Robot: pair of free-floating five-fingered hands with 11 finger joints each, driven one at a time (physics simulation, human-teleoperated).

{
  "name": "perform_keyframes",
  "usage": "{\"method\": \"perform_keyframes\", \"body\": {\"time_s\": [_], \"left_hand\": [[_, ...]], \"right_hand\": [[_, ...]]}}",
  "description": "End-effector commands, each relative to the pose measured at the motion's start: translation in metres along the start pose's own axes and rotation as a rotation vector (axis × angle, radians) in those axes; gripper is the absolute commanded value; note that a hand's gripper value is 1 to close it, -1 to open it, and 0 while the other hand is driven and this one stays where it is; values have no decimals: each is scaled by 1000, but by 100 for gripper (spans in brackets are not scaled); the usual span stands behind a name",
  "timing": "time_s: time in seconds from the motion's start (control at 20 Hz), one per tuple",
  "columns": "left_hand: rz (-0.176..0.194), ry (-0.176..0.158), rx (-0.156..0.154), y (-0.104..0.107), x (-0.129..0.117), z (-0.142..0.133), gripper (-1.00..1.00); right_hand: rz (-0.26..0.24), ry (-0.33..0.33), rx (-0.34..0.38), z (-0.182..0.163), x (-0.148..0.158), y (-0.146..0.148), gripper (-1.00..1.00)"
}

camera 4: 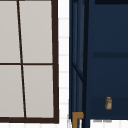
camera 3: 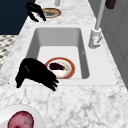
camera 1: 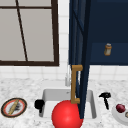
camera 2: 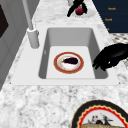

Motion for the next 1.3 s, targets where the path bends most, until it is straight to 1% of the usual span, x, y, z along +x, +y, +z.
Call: {"method": "perform_keyframes", "body": {"time_s": [0.0, 0.05, 0.1, 0.15, 0.2, 0.25, 0.3, 0.4, 0.55, 0.6, 0.85, 1.0, 1.05, 1.15, 1.25], "left_hand": [[0, 0, 0, 0, 0, 0, 0], [0, 0, 0, 0, 0, 0, 0], [0, 0, 0, 0, 0, 0, 0], [0, 0, 0, 0, 0, 0, 0], [0, 0, 0, 0, 0, 0, 0], [0, 0, 0, 0, 0, 0, 0], [0, 0, 0, 0, 0, 0, 0], [0, 0, 0, 0, 0, 0, 0], [0, 0, 0, 0, 0, 0, 0], [0, 0, 0, 0, 0, 0, 0], [0, 0, 0, 0, 0, 0, 0], [0, 0, 0, 0, 0, 0, 0], [0, 0, 0, 0, 0, 0, 0], [0, 0, 0, 0, 0, 0, 0], [0, 0, 0, 0, 0, 0, 0]], "right_hand": [[52, 9, 21, -3, 20, 0, -100], [13, -14, 2, -2, 17, 0, -100], [6, -25, 7, -3, 18, 2, -100], [-4, -15, 3, -2, 15, 1, -100], [-8, -26, 7, -3, 19, 2, -100], [-6, -32, 3, -3, 24, 1, -100], [11, -16, 5, -5, 34, -1, -100], [25, -3, 10, -13, 41, -8, -100], [37, 27, 19, -26, 61, -11, -100], [37, 35, 20, -28, 67, -10, -100], [85, 87, 29, -47, 101, -6, -100], [126, 132, -8, -50, 118, -3, -100], [133, 146, -45, -47, 122, -6, -100], [105, 125, -63, -44, 137, -4, -100], [100, 123, -80, -42, 151, -5, -100]]}}
